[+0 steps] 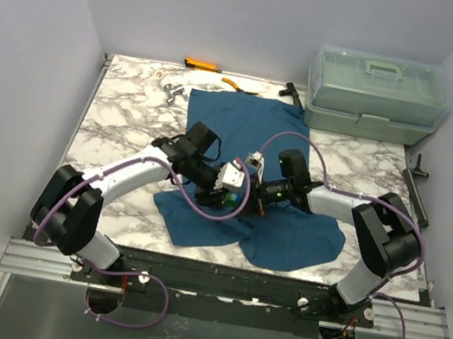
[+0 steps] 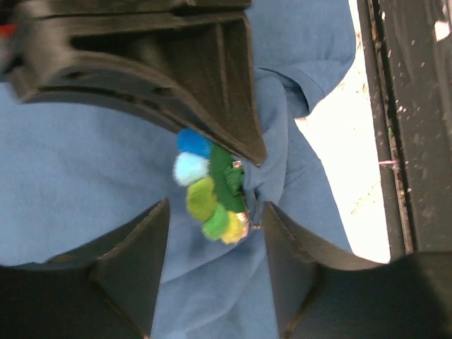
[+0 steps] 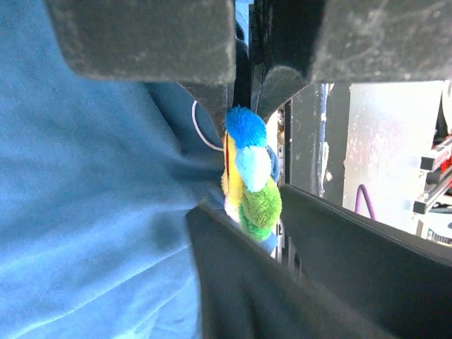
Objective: Remove the brooch from the garment
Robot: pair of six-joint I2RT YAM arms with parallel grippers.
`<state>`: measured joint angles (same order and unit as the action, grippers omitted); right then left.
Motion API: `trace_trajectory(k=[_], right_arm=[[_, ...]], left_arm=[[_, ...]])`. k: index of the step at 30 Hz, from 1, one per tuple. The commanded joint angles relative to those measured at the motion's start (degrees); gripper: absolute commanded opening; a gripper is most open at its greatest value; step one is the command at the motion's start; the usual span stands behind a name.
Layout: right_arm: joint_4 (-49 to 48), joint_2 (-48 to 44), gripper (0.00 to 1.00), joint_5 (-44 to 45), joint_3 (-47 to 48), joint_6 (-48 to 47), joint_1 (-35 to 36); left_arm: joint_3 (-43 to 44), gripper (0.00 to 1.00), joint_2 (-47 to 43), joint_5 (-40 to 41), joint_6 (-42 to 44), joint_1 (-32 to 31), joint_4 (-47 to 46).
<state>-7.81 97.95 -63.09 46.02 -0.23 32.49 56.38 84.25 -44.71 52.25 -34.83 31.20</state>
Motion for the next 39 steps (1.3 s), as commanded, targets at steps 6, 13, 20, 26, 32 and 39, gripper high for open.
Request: trace_trajectory(k=[6, 13, 20, 26, 32, 39], right_arm=[[-13.3, -2.3, 0.01, 0.1, -4.3, 8.8, -0.5], [-29.3, -1.2, 0.01, -0.1, -8.0, 23.3, -0.5], [-56.3, 3.0, 0.01, -1.5, -12.1, 47.4, -0.9], [-75.4, 7.0, 0.01, -2.3, -13.5, 62.2, -1.1], [-83.9, 9.0, 0.01, -2.5, -13.5, 69.9, -1.3], [-87.5, 11.2, 0.01, -1.3, -13.2, 73.8, -1.5]], left_arm=[[9.3, 0.63, 1.1, -13.5, -12.3, 13.1, 12.8], [9.5, 0.66, 0.8, -16.6, -30.4, 19.1, 14.7], [2.0, 0.65, -1.3, -25.0, -43.5, 20.8, 3.4], [-10.8, 0.65, -6.3, -25.3, -66.5, 20.9, -28.0], [-15.8, 0.6, -6.0, -26.6, -76.6, 21.0, -44.1], [-22.2, 0.52, -7.5, -28.7, -84.7, 21.2, -62.0]])
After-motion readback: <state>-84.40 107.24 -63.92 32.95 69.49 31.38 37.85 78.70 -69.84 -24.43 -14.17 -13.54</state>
